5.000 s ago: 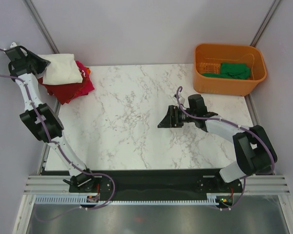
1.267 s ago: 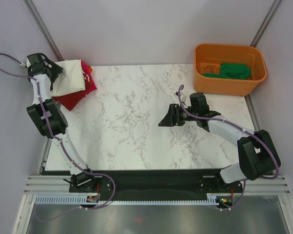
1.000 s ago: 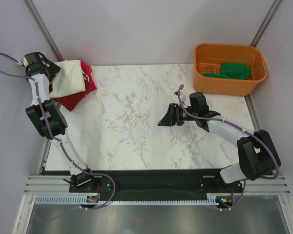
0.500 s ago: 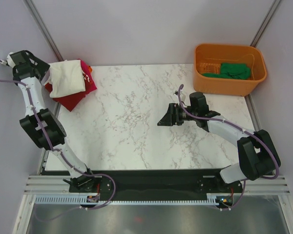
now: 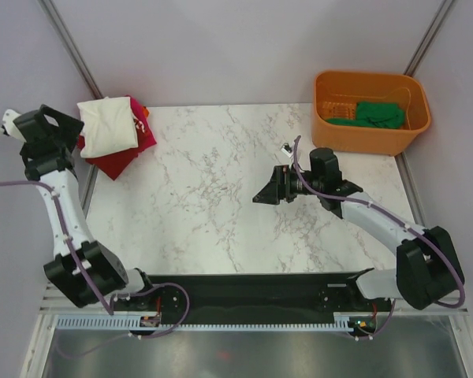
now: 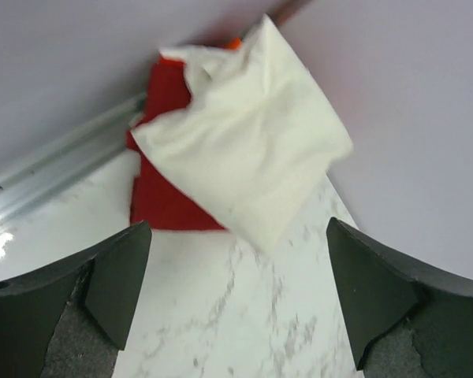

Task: Fold and stack the t-shirts
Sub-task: Neatly place the folded tshirt to the corner

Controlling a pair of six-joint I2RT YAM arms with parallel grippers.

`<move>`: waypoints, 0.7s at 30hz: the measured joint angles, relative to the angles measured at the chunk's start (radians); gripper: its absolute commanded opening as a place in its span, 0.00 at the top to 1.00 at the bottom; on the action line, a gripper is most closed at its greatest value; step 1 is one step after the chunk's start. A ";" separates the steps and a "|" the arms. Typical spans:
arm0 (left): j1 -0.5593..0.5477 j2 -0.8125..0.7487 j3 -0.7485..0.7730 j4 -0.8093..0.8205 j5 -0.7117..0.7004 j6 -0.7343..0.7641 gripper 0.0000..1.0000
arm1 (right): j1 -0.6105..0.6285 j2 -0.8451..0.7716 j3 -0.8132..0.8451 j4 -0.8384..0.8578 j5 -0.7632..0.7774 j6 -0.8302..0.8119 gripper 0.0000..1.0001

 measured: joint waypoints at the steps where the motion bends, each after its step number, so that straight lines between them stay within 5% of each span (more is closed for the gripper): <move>1: -0.024 -0.053 -0.056 0.005 0.013 0.000 0.00 | 0.008 -0.025 0.000 0.000 0.003 0.002 0.15; 7: -0.185 -0.409 -0.352 0.052 0.182 0.021 0.01 | 0.031 -0.207 0.010 -0.018 0.034 0.018 0.09; 10: -0.212 -0.521 -0.458 0.067 0.299 0.036 0.01 | 0.032 -0.279 0.032 -0.034 0.057 0.029 0.02; 21: -0.350 -0.838 -0.787 -0.002 0.563 0.078 0.00 | 0.032 -0.457 0.108 -0.094 0.144 0.078 0.02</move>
